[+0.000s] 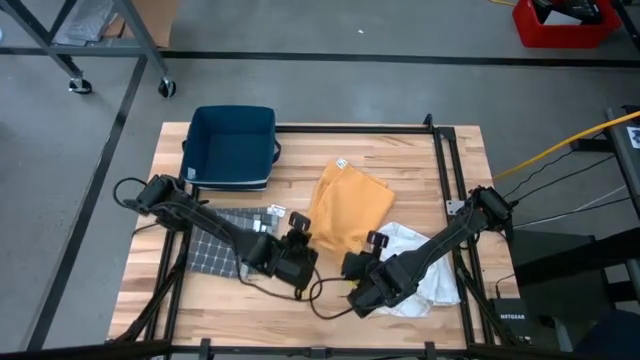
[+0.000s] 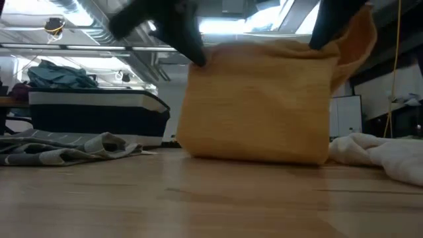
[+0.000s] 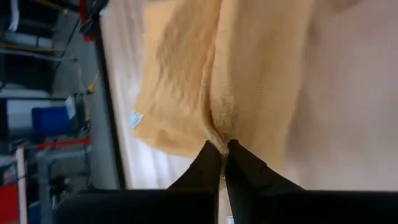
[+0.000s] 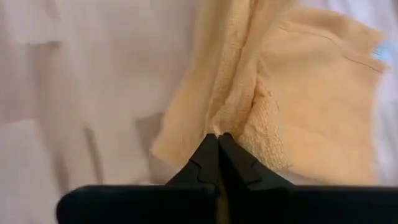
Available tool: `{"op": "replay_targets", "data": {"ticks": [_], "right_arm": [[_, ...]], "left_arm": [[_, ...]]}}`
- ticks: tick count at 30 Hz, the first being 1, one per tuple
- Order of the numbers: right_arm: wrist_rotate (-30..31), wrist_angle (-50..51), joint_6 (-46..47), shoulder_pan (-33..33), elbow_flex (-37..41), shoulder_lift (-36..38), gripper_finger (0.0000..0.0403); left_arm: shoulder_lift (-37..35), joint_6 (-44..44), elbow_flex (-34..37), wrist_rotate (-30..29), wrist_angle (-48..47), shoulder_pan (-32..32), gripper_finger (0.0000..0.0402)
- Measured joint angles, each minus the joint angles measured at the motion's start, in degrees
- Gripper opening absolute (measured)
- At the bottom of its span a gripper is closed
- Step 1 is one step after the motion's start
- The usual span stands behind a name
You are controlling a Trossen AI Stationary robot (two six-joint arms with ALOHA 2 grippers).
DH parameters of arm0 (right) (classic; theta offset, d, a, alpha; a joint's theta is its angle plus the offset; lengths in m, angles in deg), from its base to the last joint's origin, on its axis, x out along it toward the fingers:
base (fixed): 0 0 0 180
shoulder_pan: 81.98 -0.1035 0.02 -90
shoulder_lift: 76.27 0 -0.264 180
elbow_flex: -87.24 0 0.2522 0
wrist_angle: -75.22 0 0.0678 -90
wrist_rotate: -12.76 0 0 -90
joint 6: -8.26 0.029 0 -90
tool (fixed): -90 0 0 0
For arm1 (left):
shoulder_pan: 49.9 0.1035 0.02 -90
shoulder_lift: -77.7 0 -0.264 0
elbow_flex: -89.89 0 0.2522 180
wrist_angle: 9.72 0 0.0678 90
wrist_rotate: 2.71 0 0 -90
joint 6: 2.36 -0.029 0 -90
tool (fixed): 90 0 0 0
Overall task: Fold towel
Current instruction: Fold the yellow towel
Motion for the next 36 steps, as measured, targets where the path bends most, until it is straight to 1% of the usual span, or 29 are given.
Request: {"op": "replay_targets", "data": {"ticks": [6,14,17,19,22,27,32,36], "right_arm": [[1.3,8.1,4.3,2.2,-0.2,0.0,0.0001],[2.7,17.6,4.6,6.6,-0.2,0.0,0.0001],[4.7,20.9,4.6,9.0,-0.2,0.0,0.0001],[5.9,20.8,2.4,10.8,-0.1,0.0,0.0001],[6.6,20.9,-1.4,13.9,0.0,0.0,0.0001],[8.1,21.0,-3.5,19.3,0.1,0.0,0.0001],[8.6,21.0,-7.2,23.7,0.1,0.0,0.0001],[7.5,20.9,-8.1,25.6,0.1,1.3,0.0001]], "left_arm": [[0.0,-3.2,-0.3,-0.8,2.4,4.9,0.0001],[0.0,-10.1,-0.4,-0.8,8.7,11.7,0.0001],[0.0,-12.8,-0.4,-0.8,12.0,14.5,0.0001],[0.0,-14.6,-0.4,-0.2,14.1,16.6,0.0001],[0.2,-15.2,-0.4,3.3,16.8,19.8,0.0001],[0.3,-14.7,-0.4,7.9,18.9,24.5,0.0001],[0.3,-16.5,-0.4,8.5,19.5,27.8,0.0001],[0.3,-16.8,-0.4,9.5,19.9,29.4,0.0001]]}}
